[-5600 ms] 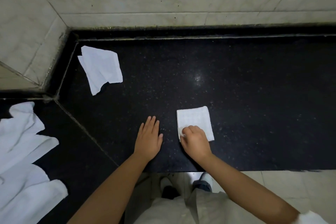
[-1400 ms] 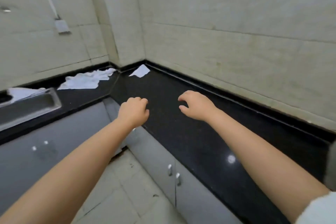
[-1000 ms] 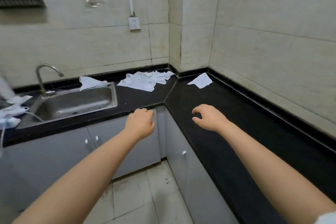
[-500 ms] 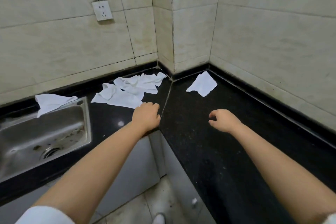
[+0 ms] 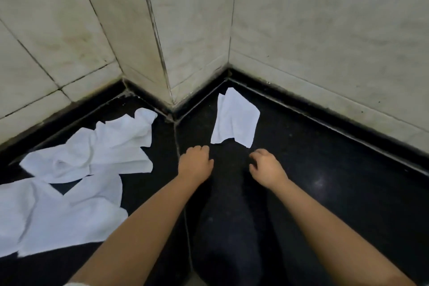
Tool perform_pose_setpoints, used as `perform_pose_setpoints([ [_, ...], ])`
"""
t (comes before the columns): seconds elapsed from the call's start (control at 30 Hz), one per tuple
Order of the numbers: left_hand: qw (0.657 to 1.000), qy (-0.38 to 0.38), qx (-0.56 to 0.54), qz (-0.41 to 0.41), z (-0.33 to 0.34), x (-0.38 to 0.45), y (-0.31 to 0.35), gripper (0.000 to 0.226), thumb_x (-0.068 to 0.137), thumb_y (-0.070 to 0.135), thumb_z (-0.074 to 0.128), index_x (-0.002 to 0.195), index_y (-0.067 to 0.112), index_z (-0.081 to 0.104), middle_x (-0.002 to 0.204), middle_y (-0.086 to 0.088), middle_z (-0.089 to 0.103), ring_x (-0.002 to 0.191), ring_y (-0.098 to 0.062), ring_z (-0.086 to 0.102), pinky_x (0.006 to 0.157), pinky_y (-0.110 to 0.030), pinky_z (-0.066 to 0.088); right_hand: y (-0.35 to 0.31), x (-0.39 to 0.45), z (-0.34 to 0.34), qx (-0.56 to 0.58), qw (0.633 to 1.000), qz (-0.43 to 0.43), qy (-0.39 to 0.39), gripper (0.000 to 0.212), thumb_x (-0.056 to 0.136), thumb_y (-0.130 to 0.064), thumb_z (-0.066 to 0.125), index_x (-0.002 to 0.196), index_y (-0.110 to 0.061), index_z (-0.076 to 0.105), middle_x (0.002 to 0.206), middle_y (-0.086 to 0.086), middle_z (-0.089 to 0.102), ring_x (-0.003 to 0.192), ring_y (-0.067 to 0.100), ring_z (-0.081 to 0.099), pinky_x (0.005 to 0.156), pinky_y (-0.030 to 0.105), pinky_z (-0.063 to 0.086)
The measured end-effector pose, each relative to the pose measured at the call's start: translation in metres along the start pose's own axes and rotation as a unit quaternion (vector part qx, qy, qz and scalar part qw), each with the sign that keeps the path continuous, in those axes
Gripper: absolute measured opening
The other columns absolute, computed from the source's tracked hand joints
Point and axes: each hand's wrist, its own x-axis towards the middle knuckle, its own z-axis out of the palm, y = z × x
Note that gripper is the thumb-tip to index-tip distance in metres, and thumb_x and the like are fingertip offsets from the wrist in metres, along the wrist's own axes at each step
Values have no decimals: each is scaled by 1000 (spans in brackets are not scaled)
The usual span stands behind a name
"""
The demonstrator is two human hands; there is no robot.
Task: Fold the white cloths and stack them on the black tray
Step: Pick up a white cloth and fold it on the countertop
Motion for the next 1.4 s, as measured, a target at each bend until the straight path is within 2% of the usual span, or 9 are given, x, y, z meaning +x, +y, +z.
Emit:
perform_pose_setpoints([
  [0.13, 999, 7, -34, 26, 14, 52, -4, 37, 95, 30, 46, 126, 10, 47, 127, -8, 51, 120, -25, 47, 92, -37, 44, -8, 45, 14, -43, 999, 18, -10, 36, 92, -19, 45, 127, -10, 50, 153, 8, 20, 135, 32, 27, 106, 40, 35],
  [0.4, 995, 34, -63, 66, 36, 108, -7, 27, 95, 16, 38, 101, 7, 63, 112, -5, 62, 107, -23, 51, 84, -31, 42, 7, 77, 12, -119, 992, -3, -52, 36, 95, -21, 35, 127, -12, 49, 149, -5, 32, 127, 25, 37, 100, 35, 35],
  [0.5, 995, 31, -54, 78, 28, 110, -7, 27, 95, 14, 37, 95, 4, 62, 106, -8, 62, 104, -24, 51, 83, -32, 42, 11, 78, 8, -59, 998, -14, -21, 35, 95, -15, 36, 123, -3, 53, 146, 2, 38, 126, 24, 43, 106, 30, 35],
  [0.63, 993, 7, -62, 96, 20, 101, -2, 30, 94, 28, 47, 115, 9, 56, 122, -6, 58, 115, -24, 49, 93, -33, 41, 9, 64, -17, 81, 995, -21, 58, 33, 93, -4, 42, 124, 3, 53, 139, 12, 46, 125, 22, 47, 103, 11, 26],
  [0.77, 993, -3, -65, 95, 14, 82, 20, 68, 85, 43, 60, 141, 17, 31, 143, -3, 40, 132, -23, 37, 106, -34, 35, 7, 21, -57, 204, 969, -67, 122, 21, 87, 8, 49, 96, 8, 68, 109, 10, 63, 98, 6, 55, 84, -8, 33],
  [0.93, 974, 64, -133, 171, 7, 45, 63, 18, 89, 12, 52, 100, 9, 66, 107, -8, 66, 101, -27, 56, 82, -32, 40, 30, -50, -98, 235, 961, -72, 125, 18, 84, 10, 54, 88, 5, 71, 90, -10, 59, 81, -23, 54, 77, -5, 37],
  [1.03, 956, 41, -137, 255, -4, 16, 79, 26, 89, 10, 47, 65, 6, 56, 73, -13, 60, 76, -25, 50, 66, -29, 31, 65, -89, -112, 213, 959, 8, 189, 12, 80, 7, 59, 84, 5, 71, 88, 4, 65, 77, -1, 58, 75, 3, 39],
  [1.2, 900, 62, -127, 412, -27, -38, 116, 61, 81, 41, 25, 84, -1, 70, 83, -17, 72, 79, -24, 63, 67, -29, 33, 131, -153, -123, 128, 949, 119, 263, 10, 78, 4, 56, 82, 6, 65, 90, 22, 68, 81, 31, 59, 57, 18, 31],
  [1.4, 898, 92, -137, 407, -44, -106, 209, 51, 87, 34, 27, 98, 2, 64, 95, -14, 67, 91, -27, 59, 68, -28, 34, 179, -251, -143, 25, 907, 118, 404, 17, 82, 2, 50, 92, 5, 63, 92, 24, 66, 89, 37, 57, 75, 33, 39],
])
